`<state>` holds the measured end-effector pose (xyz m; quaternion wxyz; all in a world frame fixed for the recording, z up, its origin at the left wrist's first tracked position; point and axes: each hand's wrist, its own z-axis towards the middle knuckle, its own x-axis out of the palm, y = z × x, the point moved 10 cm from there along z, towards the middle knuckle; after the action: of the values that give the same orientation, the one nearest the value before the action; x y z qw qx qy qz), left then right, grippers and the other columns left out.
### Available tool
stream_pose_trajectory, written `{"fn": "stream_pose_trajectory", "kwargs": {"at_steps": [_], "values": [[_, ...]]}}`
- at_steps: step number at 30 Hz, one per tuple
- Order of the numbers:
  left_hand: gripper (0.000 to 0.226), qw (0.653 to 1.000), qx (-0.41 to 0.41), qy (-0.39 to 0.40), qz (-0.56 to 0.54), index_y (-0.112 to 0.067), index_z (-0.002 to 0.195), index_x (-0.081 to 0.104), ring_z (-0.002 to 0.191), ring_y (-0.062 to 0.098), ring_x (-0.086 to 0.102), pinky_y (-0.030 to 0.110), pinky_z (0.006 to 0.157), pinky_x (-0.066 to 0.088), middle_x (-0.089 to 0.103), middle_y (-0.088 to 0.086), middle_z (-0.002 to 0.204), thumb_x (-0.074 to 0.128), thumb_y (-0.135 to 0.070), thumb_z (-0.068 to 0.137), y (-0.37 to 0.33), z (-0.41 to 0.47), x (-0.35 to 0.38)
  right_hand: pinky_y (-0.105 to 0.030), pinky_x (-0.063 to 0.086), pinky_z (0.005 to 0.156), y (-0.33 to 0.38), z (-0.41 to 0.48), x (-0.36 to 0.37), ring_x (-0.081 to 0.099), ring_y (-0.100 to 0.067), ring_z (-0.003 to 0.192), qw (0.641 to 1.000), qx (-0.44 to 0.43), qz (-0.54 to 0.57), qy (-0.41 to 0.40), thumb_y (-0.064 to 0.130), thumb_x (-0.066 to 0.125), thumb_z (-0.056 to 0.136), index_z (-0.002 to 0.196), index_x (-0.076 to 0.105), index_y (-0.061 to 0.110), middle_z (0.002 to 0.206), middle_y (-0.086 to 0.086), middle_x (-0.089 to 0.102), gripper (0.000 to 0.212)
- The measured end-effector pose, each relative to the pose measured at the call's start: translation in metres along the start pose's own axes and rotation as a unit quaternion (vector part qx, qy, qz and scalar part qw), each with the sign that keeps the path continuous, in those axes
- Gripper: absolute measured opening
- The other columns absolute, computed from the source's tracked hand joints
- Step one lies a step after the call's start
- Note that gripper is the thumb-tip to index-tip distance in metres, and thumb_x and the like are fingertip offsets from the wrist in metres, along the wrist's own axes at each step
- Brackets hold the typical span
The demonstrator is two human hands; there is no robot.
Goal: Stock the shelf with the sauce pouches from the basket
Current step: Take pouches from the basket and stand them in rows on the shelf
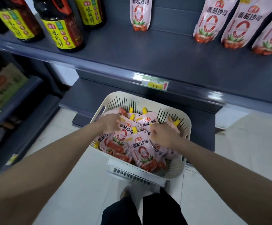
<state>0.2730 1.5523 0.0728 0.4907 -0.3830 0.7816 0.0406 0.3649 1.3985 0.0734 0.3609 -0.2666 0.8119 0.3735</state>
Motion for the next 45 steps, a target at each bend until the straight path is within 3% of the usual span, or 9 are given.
{"fn": "stream_pose_trajectory", "kwargs": {"at_steps": [8,14,22,26,29,33,36,42,45], "values": [[0.079,0.99,-0.075,0.024,-0.117,-0.006,0.145,0.02,0.122,0.028,0.048,0.033,0.1,0.039,0.048,0.012,0.139,0.066,-0.021,0.082,0.029,0.021,0.051,-0.048,0.049,0.095,-0.025,0.029,0.075,0.061,-0.034,0.107,0.971,0.126,0.19,0.068,0.031,0.065,0.081,0.114,0.056,0.005,0.107,-0.016,0.066,0.043],[0.06,0.983,-0.126,0.003,-0.134,-0.003,0.135,0.036,0.115,0.028,0.053,0.034,0.092,0.043,0.055,0.013,0.128,0.063,-0.02,0.084,0.031,0.036,0.05,-0.033,0.054,0.074,-0.048,0.04,0.092,0.058,-0.014,0.072,0.946,0.206,0.249,0.015,0.036,0.071,0.078,0.087,0.058,0.017,0.079,0.001,0.061,0.025],[0.058,0.965,-0.187,0.018,-0.181,0.005,0.119,0.051,0.09,0.024,0.052,0.032,0.076,0.045,0.058,0.012,0.105,0.068,-0.034,0.08,0.033,0.043,0.068,-0.035,0.055,0.081,-0.049,0.041,0.091,0.066,-0.025,0.091,0.93,0.209,0.302,0.031,0.02,0.07,0.082,0.104,0.065,0.005,0.099,-0.011,0.069,0.027],[0.066,0.956,-0.204,0.025,-0.211,0.007,0.131,0.041,0.12,0.035,0.051,0.041,0.097,0.045,0.049,0.02,0.136,0.071,-0.022,0.079,0.033,0.038,0.068,-0.03,0.051,0.07,-0.042,0.029,0.074,0.064,-0.025,0.095,0.946,0.182,0.266,0.01,0.017,0.068,0.083,0.109,0.062,-0.001,0.105,-0.017,0.065,0.033],[0.057,0.967,-0.168,0.027,-0.19,0.003,0.129,0.046,0.116,0.033,0.055,0.029,0.085,0.046,0.055,0.017,0.13,0.068,-0.02,0.082,0.024,0.035,0.056,-0.024,0.04,0.053,-0.033,0.015,0.043,0.059,-0.019,0.075,0.95,0.161,0.267,-0.028,0.015,0.064,0.084,0.101,0.063,-0.004,0.088,-0.015,0.06,0.026],[0.054,0.975,-0.109,-0.03,-0.189,0.001,0.129,0.047,0.113,0.026,0.056,0.025,0.089,0.045,0.058,0.013,0.125,0.066,-0.017,0.082,0.006,0.022,0.013,-0.045,0.044,0.056,-0.019,-0.004,-0.02,0.057,-0.034,0.063,0.933,0.129,0.318,-0.113,0.003,0.061,0.081,0.073,0.061,-0.003,0.072,-0.021,0.06,0.01],[0.035,0.973,-0.071,-0.072,-0.207,-0.005,0.112,0.061,0.085,0.02,0.063,0.021,0.07,0.048,0.068,0.009,0.099,0.068,-0.015,0.079,-0.009,0.007,-0.036,-0.028,0.058,0.056,-0.01,-0.018,-0.072,0.069,-0.02,0.067,0.897,0.1,0.391,-0.18,0.002,0.061,0.083,0.087,0.071,0.011,0.083,-0.009,0.073,0.014],[0.018,0.886,0.004,-0.174,-0.43,-0.008,0.083,0.065,0.079,0.025,0.063,0.039,0.076,0.057,0.066,0.013,0.086,0.065,0.008,0.075,-0.041,-0.023,-0.139,-0.036,0.058,0.071,0.009,-0.047,-0.18,0.068,-0.023,0.078,0.831,0.025,0.463,-0.309,0.0,0.058,0.084,0.074,0.066,0.022,0.083,-0.006,0.07,0.025],[0.027,0.846,0.058,-0.215,-0.485,-0.014,0.071,0.062,0.068,0.019,0.061,0.027,0.057,0.055,0.064,0.003,0.072,0.061,0.013,0.075,-0.069,-0.033,-0.187,-0.04,0.058,0.075,0.007,-0.061,-0.22,0.069,-0.027,0.086,0.793,-0.001,0.505,-0.342,-0.001,0.058,0.085,0.089,0.068,0.015,0.094,-0.011,0.071,0.02]]}}
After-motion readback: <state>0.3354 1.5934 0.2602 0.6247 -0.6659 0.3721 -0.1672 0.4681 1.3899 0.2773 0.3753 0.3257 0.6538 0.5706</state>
